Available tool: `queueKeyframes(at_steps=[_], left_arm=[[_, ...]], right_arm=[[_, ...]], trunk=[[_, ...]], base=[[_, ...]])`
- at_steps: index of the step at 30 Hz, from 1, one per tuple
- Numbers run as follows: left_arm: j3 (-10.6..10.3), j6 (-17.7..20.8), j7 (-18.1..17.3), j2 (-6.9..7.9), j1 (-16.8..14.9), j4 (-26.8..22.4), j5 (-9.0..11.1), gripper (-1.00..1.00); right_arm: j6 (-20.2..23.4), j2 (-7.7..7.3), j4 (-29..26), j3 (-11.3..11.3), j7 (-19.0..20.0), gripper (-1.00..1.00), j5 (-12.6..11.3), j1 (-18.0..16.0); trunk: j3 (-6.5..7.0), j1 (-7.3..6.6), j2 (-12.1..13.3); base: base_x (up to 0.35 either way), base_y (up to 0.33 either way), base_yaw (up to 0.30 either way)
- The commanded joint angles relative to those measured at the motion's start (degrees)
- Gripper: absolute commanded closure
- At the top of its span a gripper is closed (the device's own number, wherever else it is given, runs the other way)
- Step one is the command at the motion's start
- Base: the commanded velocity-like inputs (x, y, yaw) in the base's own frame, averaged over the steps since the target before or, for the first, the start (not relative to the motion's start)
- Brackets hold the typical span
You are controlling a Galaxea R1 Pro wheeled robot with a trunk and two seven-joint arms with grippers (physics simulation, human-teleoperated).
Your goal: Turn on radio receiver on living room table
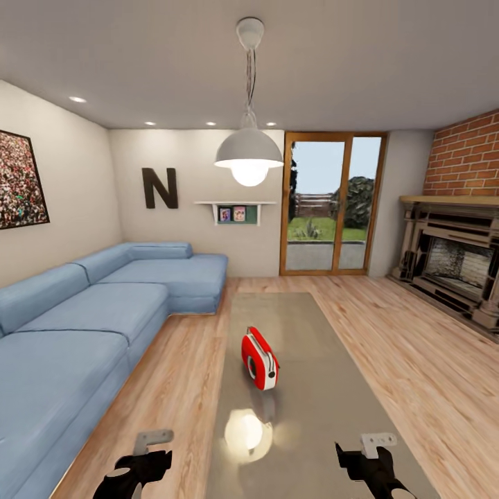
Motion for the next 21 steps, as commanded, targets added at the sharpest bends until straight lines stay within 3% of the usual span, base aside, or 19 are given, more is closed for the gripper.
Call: queueKeyframes(at_steps=[1,9,21], left_arm=[[0.0,0.0,0.0,0.0,0.0,0.0,0.0,-1.0],[0.0,0.0,0.0,0.0,0.0,0.0,0.0,-1.0],[0.0,0.0,0.0,0.0,0.0,0.0,0.0,-1.0]], right_arm=[[0.0,0.0,0.0,0.0,0.0,-1.0,0.0,0.0],[0.0,0.0,0.0,0.0,0.0,-1.0,0.0,0.0],[0.0,0.0,0.0,0.1,0.1,-1.0,0.1,0.0]], trunk=[[0.0,0.0,0.0],[0.0,0.0,0.0],[0.0,0.0,0.0]], base=[[0.157,0.187,-0.001],[0.185,0.165,0.0],[0.013,0.011,0.0]])
